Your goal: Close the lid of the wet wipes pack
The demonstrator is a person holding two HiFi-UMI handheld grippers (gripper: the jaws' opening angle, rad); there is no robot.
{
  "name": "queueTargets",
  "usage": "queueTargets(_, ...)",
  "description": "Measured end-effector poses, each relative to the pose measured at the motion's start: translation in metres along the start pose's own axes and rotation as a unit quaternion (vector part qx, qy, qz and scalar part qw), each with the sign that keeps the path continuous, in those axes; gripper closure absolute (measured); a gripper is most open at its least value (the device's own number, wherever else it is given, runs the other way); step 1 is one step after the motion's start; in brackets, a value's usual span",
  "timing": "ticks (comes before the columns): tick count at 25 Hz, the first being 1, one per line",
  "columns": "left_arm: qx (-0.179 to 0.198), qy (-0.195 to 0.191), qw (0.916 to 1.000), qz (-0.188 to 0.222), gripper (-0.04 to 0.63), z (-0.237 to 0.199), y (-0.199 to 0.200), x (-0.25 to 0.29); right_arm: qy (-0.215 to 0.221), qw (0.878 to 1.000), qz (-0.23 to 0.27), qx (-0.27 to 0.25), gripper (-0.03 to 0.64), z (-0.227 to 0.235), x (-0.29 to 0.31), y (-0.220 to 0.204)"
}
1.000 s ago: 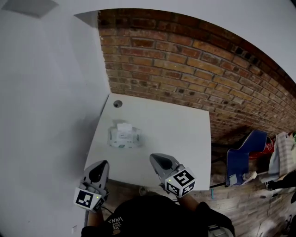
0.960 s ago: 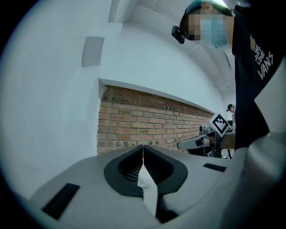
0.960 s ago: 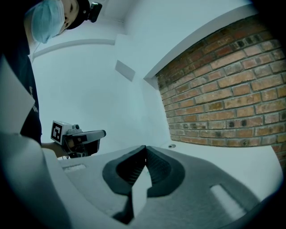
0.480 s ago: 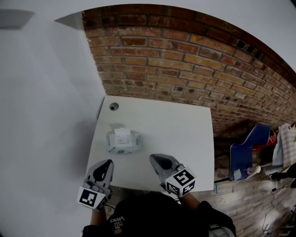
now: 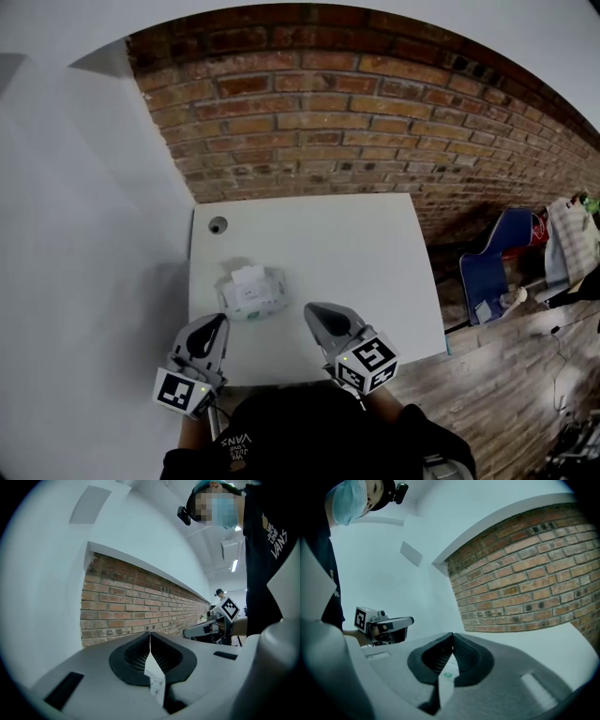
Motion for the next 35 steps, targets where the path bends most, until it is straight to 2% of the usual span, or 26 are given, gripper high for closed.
queueTargets(2,0.000,-0.016,0.9998,-0.010,0.594,-0.007,-0.001,0.002,-0.018,1.000,0.006,0.001,0.620,-0.004,0.001,0.000)
queueTargets(6,0.007,-0.048,0.9988,0.000,0.594,-0.017,0.001,0.007,-0.053,0.998,0.017,0.006,0.620,-0.010,0.000,0.000)
queueTargets(10,0.041,-0.085,0.9953,0.021,0.594,-0.030,-0.004,0.009,-0.084,0.996,0.026,0.011,0.620,-0.018,-0.001,-0.005)
queueTargets(19,0.035,-0.135,0.9901,0.019,0.594,-0.053,-0.012,-0.001,-0.136,0.990,0.039,0.025,0.620,-0.046,0.013,-0.015)
queueTargets(26,0.037,-0.155,0.9870,0.022,0.594,-0.069,-0.026,-0.006,-0.159,0.986,0.038,0.023,0.620,-0.060,0.024,-0.027)
queueTargets(35,0.019,-0.148,0.9888,0.011,0.594,-0.087,-0.040,0.008,-0.158,0.987,0.023,0.018,0.620,-0.048,0.043,-0.023)
Point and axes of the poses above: the fingertips, and each gripper's own axes: x forward along the fingers, z to its right, y out of its top, the point moved 1 cm from there along -x, backward along the fingers, and after that the axes turned 1 degree about x, right-handed, at the moved point
